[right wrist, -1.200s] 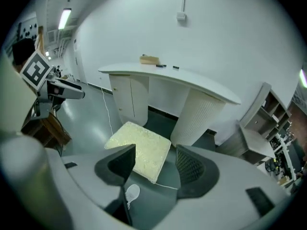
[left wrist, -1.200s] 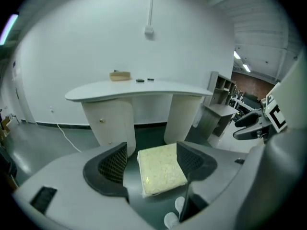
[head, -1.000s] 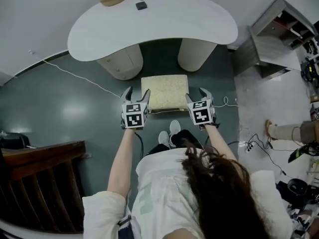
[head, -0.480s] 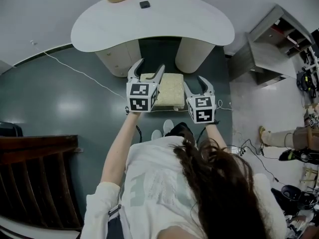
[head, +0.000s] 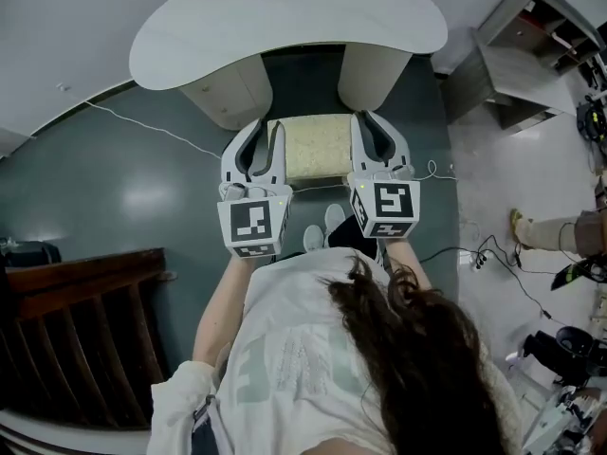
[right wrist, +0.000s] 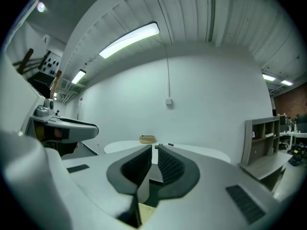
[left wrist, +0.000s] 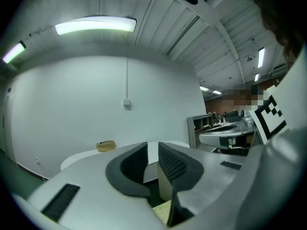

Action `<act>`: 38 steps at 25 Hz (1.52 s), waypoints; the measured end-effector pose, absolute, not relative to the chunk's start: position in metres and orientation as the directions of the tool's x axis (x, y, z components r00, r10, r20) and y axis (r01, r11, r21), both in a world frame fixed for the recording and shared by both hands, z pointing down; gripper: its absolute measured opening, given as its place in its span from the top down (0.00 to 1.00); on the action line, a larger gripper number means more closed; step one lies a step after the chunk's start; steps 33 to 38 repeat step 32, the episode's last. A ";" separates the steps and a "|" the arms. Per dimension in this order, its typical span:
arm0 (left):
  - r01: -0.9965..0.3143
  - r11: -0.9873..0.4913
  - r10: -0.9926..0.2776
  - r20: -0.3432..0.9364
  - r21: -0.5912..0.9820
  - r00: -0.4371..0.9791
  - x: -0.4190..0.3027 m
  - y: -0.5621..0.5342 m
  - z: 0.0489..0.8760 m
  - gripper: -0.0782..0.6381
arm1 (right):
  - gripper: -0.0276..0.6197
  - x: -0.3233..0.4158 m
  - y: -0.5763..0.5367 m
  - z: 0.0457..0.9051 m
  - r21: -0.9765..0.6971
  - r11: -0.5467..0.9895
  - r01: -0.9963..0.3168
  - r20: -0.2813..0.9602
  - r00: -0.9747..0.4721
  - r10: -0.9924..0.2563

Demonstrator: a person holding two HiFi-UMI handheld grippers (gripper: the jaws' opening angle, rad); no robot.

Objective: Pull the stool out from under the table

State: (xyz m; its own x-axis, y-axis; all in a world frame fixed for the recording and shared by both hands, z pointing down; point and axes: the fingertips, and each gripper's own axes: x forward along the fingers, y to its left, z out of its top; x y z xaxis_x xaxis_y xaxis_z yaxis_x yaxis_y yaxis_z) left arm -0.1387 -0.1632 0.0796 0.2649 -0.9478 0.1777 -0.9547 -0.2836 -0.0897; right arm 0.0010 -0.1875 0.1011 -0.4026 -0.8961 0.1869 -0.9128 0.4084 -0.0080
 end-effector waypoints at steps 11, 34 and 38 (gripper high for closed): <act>-0.978 -0.191 -0.977 0.110 -0.087 0.181 -0.177 -0.139 0.061 0.85 | 0.91 -0.001 -0.148 0.116 0.059 0.383 -0.922 0.277 -0.353 -0.893; -0.980 -0.198 -0.974 0.108 -0.005 0.197 -0.190 -0.136 0.071 0.85 | 0.91 -0.009 -0.133 0.132 0.054 0.385 -0.921 0.342 -0.345 -0.874; -0.980 -0.198 -0.974 0.108 -0.005 0.197 -0.190 -0.136 0.071 0.85 | 0.91 -0.009 -0.133 0.132 0.054 0.385 -0.921 0.342 -0.345 -0.874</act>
